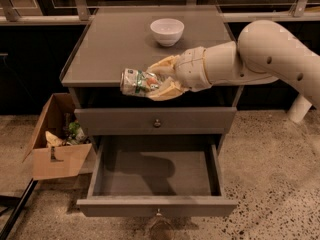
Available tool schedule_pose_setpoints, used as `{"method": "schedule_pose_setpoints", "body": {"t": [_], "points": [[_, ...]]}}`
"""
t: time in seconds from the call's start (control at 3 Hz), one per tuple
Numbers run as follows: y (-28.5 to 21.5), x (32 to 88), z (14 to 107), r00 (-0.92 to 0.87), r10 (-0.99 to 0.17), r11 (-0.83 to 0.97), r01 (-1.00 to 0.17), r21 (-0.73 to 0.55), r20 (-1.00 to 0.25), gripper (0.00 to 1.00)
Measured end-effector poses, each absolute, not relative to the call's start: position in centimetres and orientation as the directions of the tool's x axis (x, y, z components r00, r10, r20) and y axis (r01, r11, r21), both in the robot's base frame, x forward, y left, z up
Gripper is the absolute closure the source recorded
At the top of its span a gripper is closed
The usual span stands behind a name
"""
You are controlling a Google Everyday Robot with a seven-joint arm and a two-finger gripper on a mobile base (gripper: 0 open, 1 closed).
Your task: Pick 7up can from middle drawer and place on counter
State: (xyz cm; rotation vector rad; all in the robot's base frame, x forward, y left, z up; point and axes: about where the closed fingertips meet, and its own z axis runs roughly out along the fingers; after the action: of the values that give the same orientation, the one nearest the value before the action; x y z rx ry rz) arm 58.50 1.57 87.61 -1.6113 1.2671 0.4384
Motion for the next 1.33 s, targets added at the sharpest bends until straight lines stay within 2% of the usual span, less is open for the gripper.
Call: {"method": "schedule_pose_setpoints", "body": {"t": [0.67, 1.33], "points": [[1.6, 61.2, 87.7, 0.392, -0.533, 0.034, -0.876, -0.481, -0.750, 1.00], [0.5, 66.5, 89.1, 0.394, -0.561, 0.010, -0.876, -0.482, -0.728, 1.00]]}}
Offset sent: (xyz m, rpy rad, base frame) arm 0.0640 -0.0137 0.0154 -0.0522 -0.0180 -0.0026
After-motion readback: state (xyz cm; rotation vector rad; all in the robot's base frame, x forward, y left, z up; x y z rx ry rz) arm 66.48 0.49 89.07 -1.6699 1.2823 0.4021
